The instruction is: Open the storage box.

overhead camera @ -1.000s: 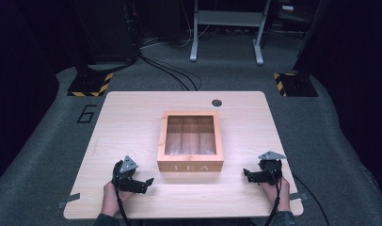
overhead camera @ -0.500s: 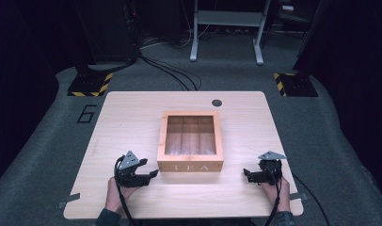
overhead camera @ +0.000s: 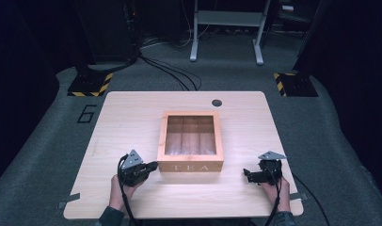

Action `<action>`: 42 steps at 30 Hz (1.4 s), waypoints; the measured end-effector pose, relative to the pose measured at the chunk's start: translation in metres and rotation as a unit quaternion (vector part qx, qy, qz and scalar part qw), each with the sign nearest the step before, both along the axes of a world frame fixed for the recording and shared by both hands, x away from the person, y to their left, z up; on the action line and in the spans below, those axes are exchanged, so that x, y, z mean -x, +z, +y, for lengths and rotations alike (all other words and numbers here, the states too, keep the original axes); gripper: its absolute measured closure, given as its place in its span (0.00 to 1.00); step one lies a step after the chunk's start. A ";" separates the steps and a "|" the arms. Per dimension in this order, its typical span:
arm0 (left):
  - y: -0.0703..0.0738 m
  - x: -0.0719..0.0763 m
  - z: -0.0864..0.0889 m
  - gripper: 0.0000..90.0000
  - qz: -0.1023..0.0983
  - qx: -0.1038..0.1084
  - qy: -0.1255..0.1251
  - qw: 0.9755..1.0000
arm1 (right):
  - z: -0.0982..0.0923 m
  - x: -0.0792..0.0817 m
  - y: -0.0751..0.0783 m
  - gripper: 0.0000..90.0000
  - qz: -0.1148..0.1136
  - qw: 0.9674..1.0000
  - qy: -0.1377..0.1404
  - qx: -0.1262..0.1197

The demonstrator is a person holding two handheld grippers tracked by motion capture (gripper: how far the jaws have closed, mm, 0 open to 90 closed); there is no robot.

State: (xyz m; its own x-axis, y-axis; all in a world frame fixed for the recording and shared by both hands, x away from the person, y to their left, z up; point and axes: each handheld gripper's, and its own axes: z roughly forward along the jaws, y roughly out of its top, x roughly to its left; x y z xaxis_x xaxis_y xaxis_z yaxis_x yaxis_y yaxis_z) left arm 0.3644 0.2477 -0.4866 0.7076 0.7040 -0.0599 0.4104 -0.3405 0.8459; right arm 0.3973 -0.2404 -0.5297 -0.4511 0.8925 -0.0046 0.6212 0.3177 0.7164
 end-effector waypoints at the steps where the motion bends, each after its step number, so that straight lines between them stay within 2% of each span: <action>1: 0.000 0.000 0.000 0.95 0.000 0.000 0.000 1.000 | 0.000 0.000 0.000 0.00 0.000 1.000 0.000 0.000; 3: 0.000 0.000 0.001 0.96 0.000 0.012 0.001 1.000 | 0.000 0.000 0.000 0.00 0.000 1.000 0.000 0.000; 7: 0.001 0.000 0.001 0.97 -0.001 0.008 -0.001 1.000 | 0.000 0.000 0.000 0.00 0.001 1.000 -0.001 0.000; 22: -0.005 0.000 0.005 0.97 0.001 0.046 0.000 0.999 | 0.000 0.000 0.000 0.00 0.001 1.000 -0.001 -0.001; 42: -0.002 -0.001 0.004 0.96 -0.021 0.059 -0.001 0.998 | 0.000 0.000 0.000 0.00 0.001 1.000 -0.001 0.000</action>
